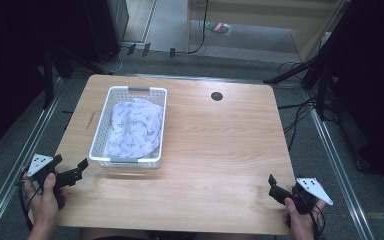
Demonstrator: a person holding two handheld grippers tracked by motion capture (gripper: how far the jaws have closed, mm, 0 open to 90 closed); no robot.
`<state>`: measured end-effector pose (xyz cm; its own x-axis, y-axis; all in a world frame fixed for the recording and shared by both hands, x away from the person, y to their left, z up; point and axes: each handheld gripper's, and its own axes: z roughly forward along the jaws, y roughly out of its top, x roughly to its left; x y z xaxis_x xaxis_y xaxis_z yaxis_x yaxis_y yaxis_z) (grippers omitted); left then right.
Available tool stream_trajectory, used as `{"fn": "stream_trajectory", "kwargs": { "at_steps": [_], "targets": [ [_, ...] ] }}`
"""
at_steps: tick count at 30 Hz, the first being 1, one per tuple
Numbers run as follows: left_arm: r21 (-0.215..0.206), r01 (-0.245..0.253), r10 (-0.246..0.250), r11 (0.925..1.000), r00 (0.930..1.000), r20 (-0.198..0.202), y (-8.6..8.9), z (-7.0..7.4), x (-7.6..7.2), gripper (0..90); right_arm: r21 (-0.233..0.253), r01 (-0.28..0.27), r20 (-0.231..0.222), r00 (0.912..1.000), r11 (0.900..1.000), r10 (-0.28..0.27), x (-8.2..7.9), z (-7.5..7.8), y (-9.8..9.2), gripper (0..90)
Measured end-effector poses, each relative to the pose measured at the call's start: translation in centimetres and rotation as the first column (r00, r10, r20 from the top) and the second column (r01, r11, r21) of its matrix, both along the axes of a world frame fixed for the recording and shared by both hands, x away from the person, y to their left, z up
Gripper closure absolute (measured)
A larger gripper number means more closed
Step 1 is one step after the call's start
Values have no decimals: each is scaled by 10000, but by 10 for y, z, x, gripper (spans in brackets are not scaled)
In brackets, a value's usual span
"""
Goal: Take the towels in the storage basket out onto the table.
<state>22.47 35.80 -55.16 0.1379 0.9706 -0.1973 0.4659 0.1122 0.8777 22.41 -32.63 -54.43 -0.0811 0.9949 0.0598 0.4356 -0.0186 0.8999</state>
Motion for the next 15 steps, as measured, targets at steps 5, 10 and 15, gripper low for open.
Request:
{"fn": "stream_trajectory", "kwargs": {
  "at_steps": [5, 10, 15],
  "targets": [
    [-454, 135, -146, 9989, 9996, -240, 3, -1, 0, 9, -123, -68, 11, 10000, 9999, 68, 0, -1, 1, 7],
    [-824, 167, -166, 9965, 9999, 15, 8, 7, -6, 9, -56, -40, -1, 10000, 10000, 40, 0, -1, 1, 8],
    [-1005, 371, -329, 9942, 9986, 424, 14, 18, -9, 9, -65, -61, 4, 10000, 10000, 61, 0, -1, 1, 8]
  ]
}}
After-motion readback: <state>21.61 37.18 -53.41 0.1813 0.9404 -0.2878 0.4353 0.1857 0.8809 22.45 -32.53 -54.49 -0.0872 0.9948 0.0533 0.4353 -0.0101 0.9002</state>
